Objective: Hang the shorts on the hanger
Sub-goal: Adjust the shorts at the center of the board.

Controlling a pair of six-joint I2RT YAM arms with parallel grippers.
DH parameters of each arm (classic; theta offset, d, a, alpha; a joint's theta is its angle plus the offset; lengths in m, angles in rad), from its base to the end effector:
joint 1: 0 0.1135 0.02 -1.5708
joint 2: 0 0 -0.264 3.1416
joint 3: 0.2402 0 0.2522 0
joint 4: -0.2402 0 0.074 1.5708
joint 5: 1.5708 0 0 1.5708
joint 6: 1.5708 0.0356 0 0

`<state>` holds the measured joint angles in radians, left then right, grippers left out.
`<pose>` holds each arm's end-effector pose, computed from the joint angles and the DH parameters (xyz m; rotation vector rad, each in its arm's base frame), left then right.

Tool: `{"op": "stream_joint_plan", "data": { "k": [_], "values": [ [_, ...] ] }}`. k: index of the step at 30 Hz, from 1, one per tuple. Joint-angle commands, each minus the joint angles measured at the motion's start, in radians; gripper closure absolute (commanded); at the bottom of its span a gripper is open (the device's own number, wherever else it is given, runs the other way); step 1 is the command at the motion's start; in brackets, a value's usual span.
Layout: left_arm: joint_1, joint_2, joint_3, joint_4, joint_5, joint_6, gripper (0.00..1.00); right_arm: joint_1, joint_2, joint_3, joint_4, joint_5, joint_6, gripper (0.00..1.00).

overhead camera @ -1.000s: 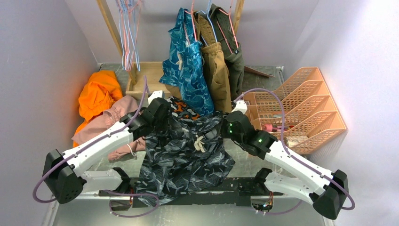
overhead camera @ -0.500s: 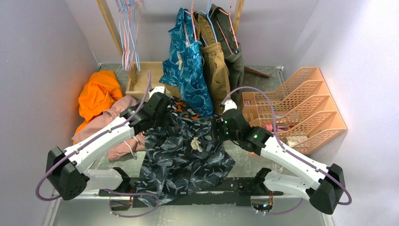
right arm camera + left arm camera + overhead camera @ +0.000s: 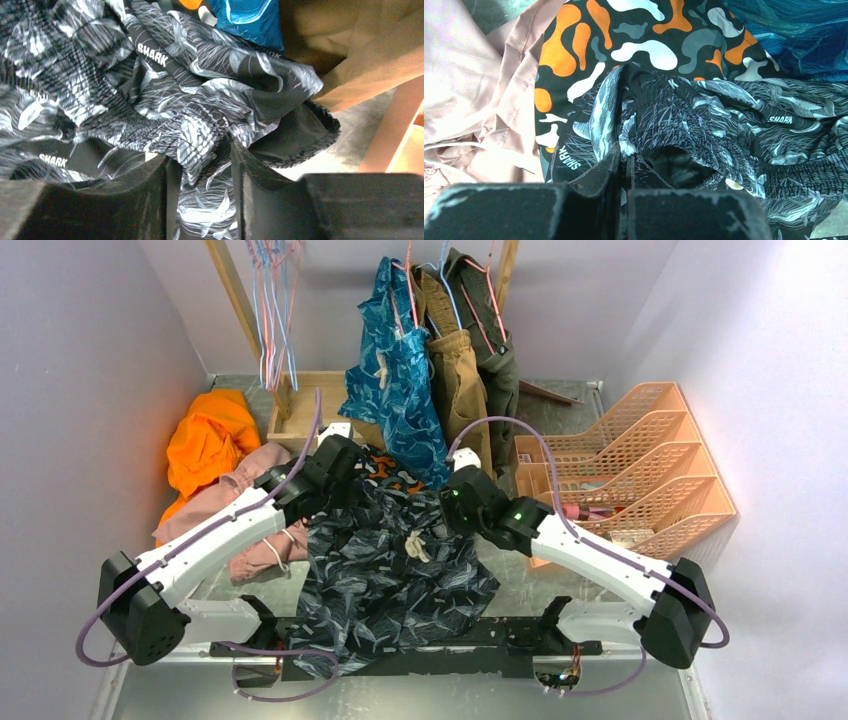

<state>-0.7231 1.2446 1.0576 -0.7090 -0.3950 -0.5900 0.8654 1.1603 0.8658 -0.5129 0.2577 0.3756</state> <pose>0.1995 -0.1578 0.2936 -0.0084 2.3796 -0.1320 0.1634 0.1779 0.2635 -0.4534 2.3207 0.3022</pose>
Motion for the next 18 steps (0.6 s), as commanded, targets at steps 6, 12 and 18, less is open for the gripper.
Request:
{"op": "stream_joint_plan", "data": {
  "k": [6, 12, 18],
  "values": [
    [0.010, -0.050, 0.074, -0.048, 0.000, 0.025, 0.93, 0.006, 0.020, 0.084, 0.012, 0.148, -0.011, 0.92],
    [0.010, -0.166, 0.291, -0.102, 0.038, 0.135, 0.93, 0.007, -0.110, 0.338, -0.006, -0.012, -0.117, 1.00],
    [0.010, -0.401, 0.482, 0.130, 0.252, 0.368, 0.93, 0.006, -0.193, 0.681, -0.015, -0.175, -0.223, 1.00]
  ]
}}
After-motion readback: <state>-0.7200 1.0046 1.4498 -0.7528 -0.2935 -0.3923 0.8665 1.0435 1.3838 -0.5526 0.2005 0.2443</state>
